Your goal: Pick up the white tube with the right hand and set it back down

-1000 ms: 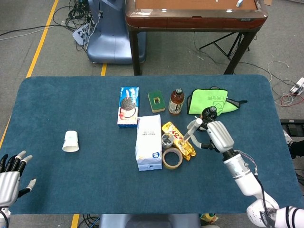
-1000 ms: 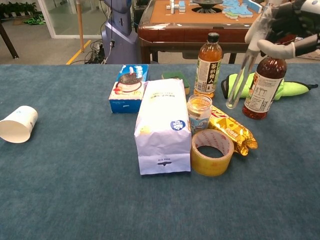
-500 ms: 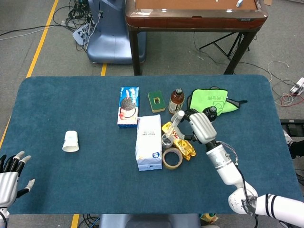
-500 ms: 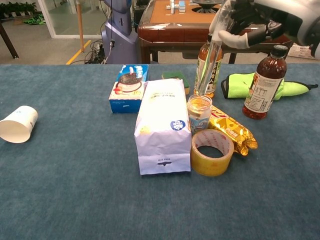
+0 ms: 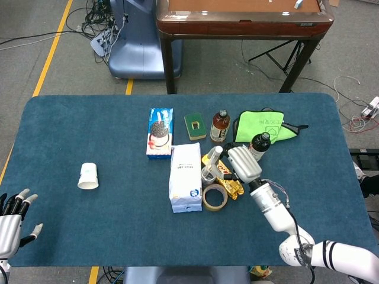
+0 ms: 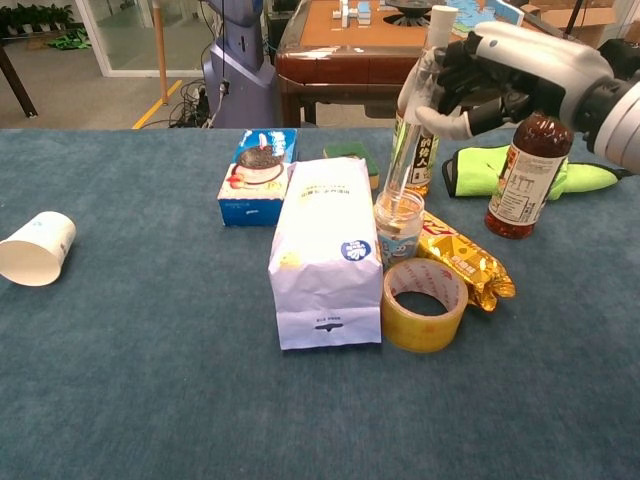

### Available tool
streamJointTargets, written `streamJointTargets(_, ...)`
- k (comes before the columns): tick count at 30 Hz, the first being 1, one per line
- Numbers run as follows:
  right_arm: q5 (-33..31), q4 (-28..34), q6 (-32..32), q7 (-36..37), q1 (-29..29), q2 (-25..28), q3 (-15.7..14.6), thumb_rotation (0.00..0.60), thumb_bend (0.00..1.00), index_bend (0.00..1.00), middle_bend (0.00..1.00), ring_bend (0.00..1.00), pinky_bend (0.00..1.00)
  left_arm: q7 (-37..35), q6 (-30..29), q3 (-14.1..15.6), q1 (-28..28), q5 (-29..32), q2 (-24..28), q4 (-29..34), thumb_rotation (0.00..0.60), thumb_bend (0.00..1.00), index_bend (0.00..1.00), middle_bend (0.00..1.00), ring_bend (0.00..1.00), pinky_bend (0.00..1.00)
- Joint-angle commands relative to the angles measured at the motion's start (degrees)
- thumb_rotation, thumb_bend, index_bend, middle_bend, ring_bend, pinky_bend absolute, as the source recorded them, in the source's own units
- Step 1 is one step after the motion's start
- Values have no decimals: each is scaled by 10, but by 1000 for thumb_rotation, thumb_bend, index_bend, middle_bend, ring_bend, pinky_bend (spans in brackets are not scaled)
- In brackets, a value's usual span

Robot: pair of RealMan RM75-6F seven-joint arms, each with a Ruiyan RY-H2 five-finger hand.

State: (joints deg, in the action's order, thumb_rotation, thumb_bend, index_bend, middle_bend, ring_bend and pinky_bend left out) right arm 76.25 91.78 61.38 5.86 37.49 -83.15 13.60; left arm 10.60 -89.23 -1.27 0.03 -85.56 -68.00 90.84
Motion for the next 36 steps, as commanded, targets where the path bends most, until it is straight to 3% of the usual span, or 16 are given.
streamJointTargets(1,0,-13,-4,-3,1,-9,-7,600,544,670,558,457,293,1,1,1,0,0,-1,0,600,267,200,104,108,4)
streamJointTargets(12,-10,-66,-33,1,7,-42,-26,600,498,644,467,356,293,0,0,3,2,0,-3,-1,600,267,200,104,109,4)
streamJointTargets(14,-6,-69,-35,7,7,-44,-27,600,466,582,418,298,280,0,-1,3,4,0,-2,-1,600,267,200,104,108,4)
streamJointTargets(17,-1,-67,-34,9,7,-42,-29,600,378,402,313,181,224,0,-3,4,5,0,-2,-1,600,267,199,104,109,4)
streamJointTargets(20,1,-61,-28,10,4,-38,-28,600,331,275,266,140,197,0,-2,4,5,-1,-3,0,600,267,200,104,109,4)
streamJointTargets(27,14,-24,1,11,-19,-4,-35,600,329,248,262,140,197,3,4,1,-1,-2,-4,-1,600,267,200,103,109,4)
streamJointTargets(36,74,41,132,-46,-107,69,-77,600,329,257,356,199,197,10,21,-3,-16,-4,-10,0,600,267,199,104,108,4)
